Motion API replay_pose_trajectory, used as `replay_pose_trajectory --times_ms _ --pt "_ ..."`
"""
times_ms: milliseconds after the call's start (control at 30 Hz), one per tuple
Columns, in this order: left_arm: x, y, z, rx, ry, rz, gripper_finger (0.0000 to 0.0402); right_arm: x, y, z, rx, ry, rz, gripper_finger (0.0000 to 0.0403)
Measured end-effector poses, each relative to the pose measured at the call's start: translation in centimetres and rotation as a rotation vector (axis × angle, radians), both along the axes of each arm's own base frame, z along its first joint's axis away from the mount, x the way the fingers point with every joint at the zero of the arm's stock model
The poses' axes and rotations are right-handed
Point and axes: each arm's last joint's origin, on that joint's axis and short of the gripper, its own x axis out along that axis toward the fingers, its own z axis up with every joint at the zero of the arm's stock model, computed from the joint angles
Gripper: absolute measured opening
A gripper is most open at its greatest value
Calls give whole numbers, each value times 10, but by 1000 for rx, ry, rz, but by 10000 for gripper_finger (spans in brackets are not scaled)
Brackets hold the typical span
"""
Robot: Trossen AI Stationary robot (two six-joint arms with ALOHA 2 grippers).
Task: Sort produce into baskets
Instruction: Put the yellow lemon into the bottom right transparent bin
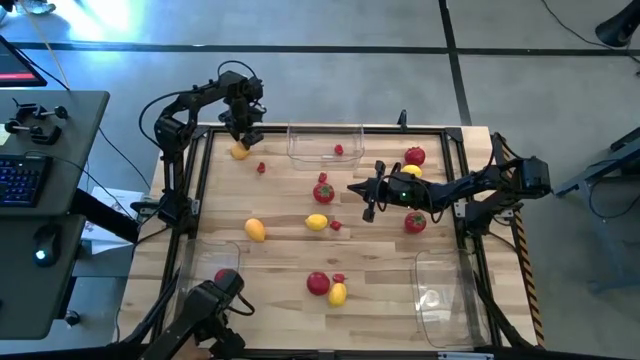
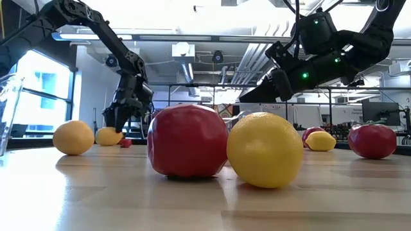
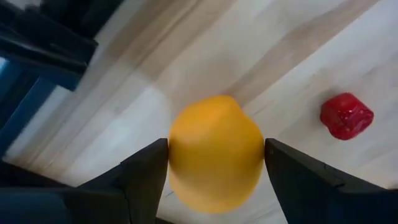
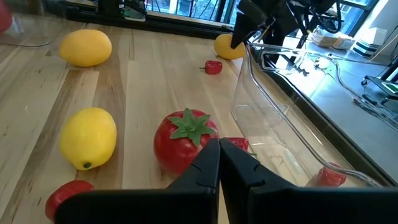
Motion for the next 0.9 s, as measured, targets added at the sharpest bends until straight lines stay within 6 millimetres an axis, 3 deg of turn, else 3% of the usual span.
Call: replay_pose_trajectory --times_ms 900 --pt "0 9 22 65 50 -26 102 0 0 -1 -7 8 0 1"
